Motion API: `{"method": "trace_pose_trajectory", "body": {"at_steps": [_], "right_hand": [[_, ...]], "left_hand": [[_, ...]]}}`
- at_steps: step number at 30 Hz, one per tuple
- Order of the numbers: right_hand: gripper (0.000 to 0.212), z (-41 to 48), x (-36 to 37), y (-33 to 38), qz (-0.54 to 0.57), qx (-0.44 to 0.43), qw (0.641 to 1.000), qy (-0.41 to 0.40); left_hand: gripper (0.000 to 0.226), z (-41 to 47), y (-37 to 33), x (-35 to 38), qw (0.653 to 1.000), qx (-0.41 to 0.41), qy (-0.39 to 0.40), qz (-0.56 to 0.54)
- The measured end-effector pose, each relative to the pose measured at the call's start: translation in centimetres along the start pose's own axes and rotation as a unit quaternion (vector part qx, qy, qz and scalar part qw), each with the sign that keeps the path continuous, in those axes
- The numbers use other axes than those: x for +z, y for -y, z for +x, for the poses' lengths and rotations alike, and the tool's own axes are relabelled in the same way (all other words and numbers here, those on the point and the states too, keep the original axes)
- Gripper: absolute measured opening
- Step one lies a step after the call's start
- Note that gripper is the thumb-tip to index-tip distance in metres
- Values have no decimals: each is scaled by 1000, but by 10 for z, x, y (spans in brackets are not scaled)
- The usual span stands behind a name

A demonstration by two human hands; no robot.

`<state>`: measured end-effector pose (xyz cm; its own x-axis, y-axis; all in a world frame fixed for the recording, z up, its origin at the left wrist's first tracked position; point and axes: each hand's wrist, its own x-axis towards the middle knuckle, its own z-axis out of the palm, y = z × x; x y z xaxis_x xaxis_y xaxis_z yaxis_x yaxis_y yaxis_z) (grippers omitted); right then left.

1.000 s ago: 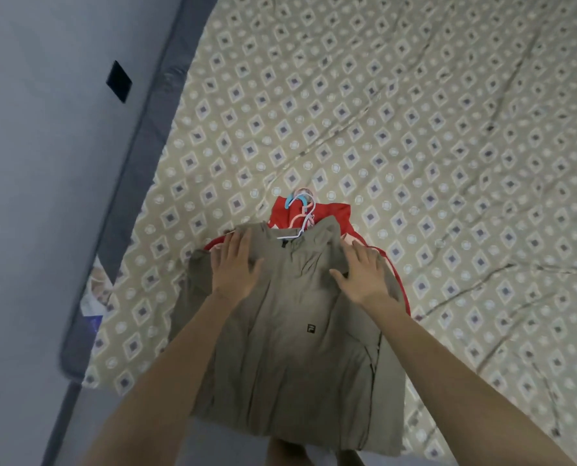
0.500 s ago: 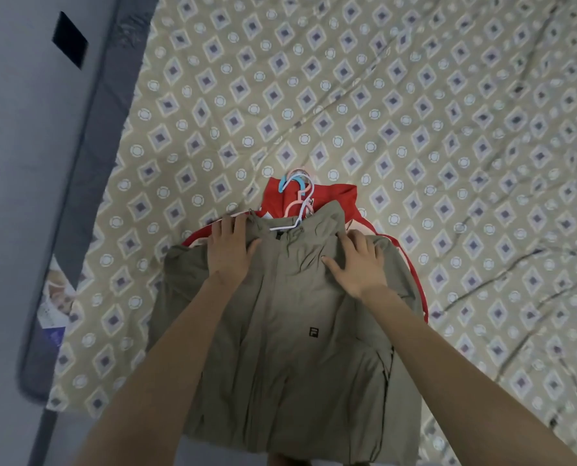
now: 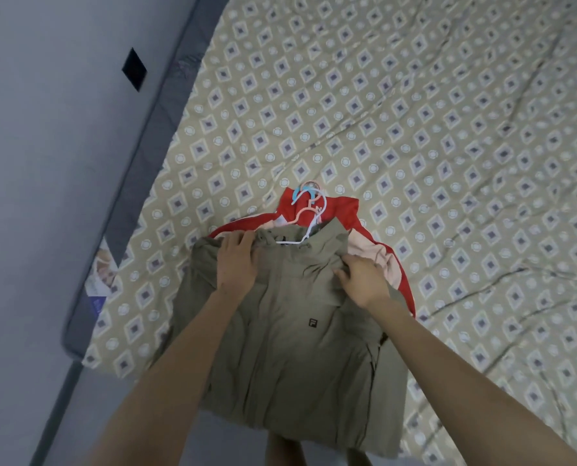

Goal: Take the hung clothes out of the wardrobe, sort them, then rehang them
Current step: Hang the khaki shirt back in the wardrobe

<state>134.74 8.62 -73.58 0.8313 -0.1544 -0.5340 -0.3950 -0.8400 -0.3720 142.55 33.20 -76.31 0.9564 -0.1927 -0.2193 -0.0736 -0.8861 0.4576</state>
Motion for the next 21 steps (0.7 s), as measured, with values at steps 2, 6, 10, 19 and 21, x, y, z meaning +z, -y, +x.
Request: {"method": "trace_pose_trajectory", "body": {"at_steps": [2, 6, 10, 19, 21], "right_hand": [[15, -17, -10, 4, 75, -23, 997, -4], [22, -56, -33, 17, 109, -70, 992, -17], [31, -90, -52, 26, 111, -77, 991, -18], [38, -161, -86, 67, 104, -195, 975, 11], [38, -179, -88, 79, 104, -224, 969, 22]], "left_hand": [[31, -10, -2, -14, 1000, -1, -1, -7], [29, -33, -12, -48, 999, -12, 23, -36], [9, -69, -32, -91, 998, -3, 28, -48], [20, -206, -59, -171, 989, -100, -83, -67], [21, -240, -58, -185, 985, -111, -102, -89]]}}
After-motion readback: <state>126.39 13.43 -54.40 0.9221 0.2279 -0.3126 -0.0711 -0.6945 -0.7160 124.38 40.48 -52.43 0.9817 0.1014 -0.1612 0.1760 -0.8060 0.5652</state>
